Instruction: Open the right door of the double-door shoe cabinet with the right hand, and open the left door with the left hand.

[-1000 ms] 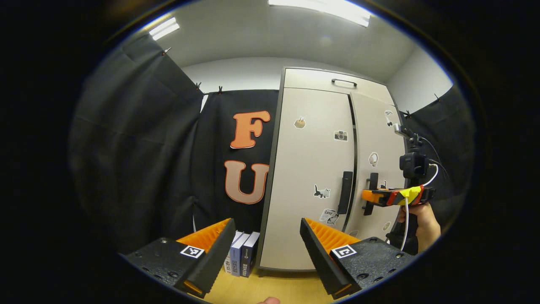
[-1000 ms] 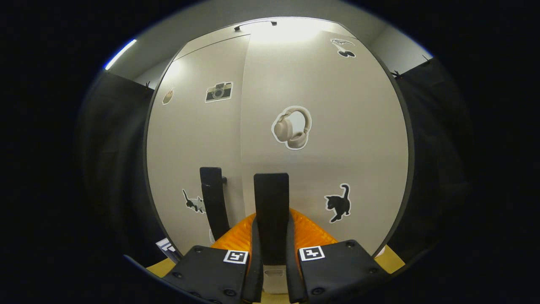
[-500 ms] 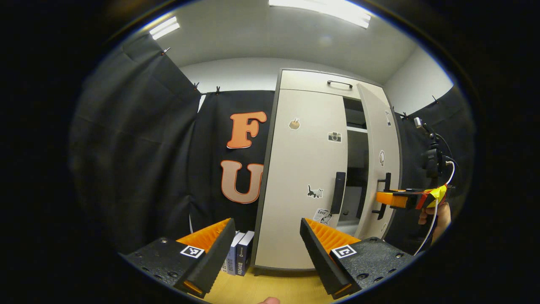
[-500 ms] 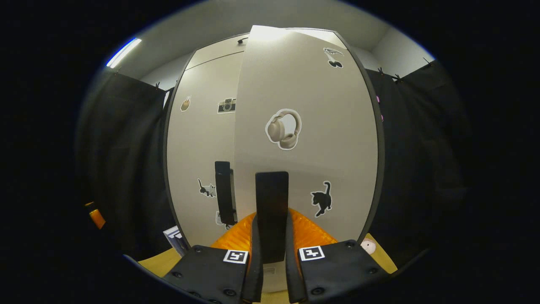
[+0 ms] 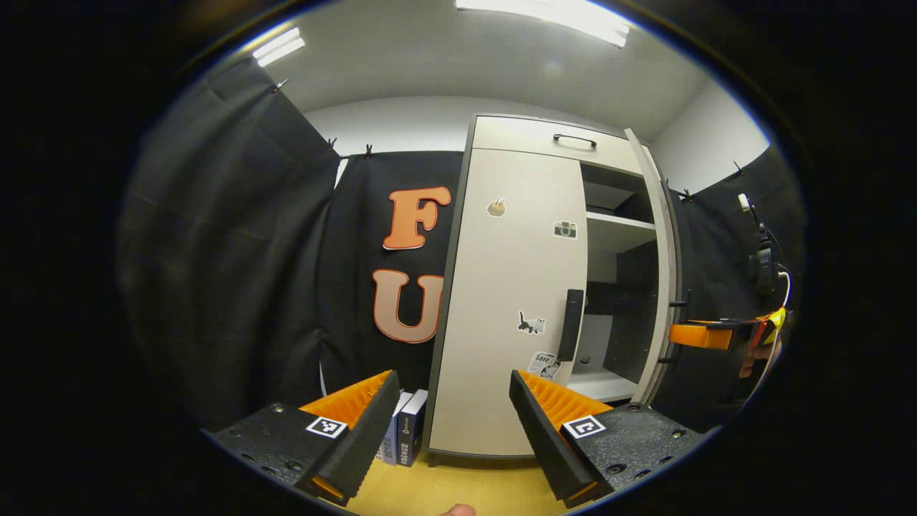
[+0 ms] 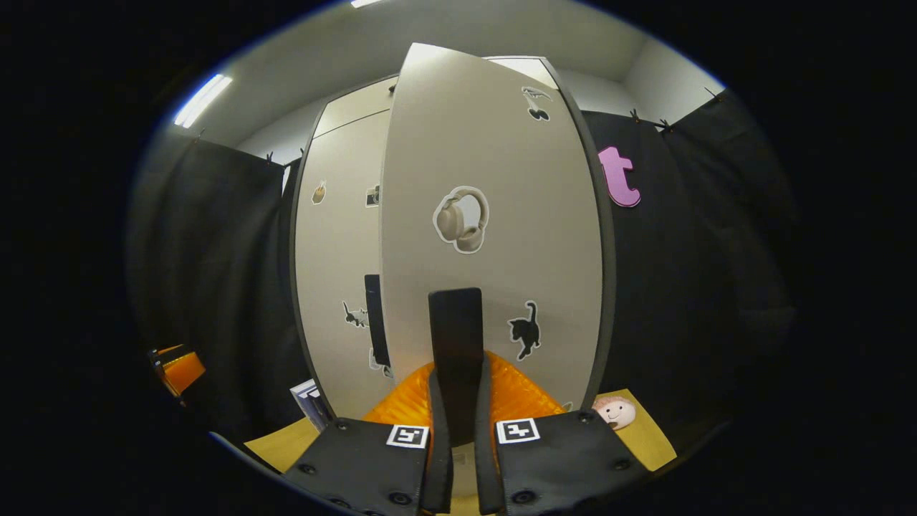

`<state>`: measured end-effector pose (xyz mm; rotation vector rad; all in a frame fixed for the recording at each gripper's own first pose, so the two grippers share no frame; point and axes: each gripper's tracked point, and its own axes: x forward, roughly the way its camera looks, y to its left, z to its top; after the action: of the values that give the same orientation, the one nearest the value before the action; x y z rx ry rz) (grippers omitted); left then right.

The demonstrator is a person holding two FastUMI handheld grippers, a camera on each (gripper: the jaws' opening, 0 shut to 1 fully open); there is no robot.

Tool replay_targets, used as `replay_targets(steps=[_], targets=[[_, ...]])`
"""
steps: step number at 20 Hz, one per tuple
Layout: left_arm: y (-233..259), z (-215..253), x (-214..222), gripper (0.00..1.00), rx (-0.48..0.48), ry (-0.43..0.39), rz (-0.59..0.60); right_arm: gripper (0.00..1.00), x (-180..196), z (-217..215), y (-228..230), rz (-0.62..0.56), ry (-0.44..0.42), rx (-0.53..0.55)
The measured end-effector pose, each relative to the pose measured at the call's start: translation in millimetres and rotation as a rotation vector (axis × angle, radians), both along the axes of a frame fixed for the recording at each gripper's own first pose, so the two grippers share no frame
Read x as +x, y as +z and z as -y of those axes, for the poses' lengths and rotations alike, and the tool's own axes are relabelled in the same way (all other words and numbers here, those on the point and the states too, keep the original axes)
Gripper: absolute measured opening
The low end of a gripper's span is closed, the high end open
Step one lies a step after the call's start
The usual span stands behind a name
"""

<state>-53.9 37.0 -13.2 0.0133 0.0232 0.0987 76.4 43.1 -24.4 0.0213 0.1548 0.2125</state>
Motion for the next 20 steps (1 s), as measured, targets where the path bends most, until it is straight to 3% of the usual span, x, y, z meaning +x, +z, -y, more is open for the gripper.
replay_targets(steps=[1,7,9,10,11,16,20], targets=[[-1,3,2,0.94,-0.003,-0.008,0.001,0.21,-5,7,1,0.002,-0.006,-0.004],[-14,30,14,0.91,-0.031,-0.082,-0.021,0.21,-25,41,7,0.006,-0.043,-0.008],[-17,36,15,0.94,-0.039,-0.099,-0.029,0.21,-29,50,7,0.013,-0.062,-0.026],[-19,39,17,0.94,-0.044,-0.107,-0.033,0.25,-30,54,8,0.015,-0.075,-0.035],[-20,41,17,0.94,-0.05,-0.113,-0.033,0.2,-33,61,9,0.017,-0.093,-0.045],[-21,53,21,0.91,-0.079,-0.147,-0.026,0.19,-42,92,14,0.031,-0.17,-0.089],[-25,66,23,0.94,-0.1,-0.185,-0.037,0.19,-45,109,14,0.035,-0.211,-0.095]])
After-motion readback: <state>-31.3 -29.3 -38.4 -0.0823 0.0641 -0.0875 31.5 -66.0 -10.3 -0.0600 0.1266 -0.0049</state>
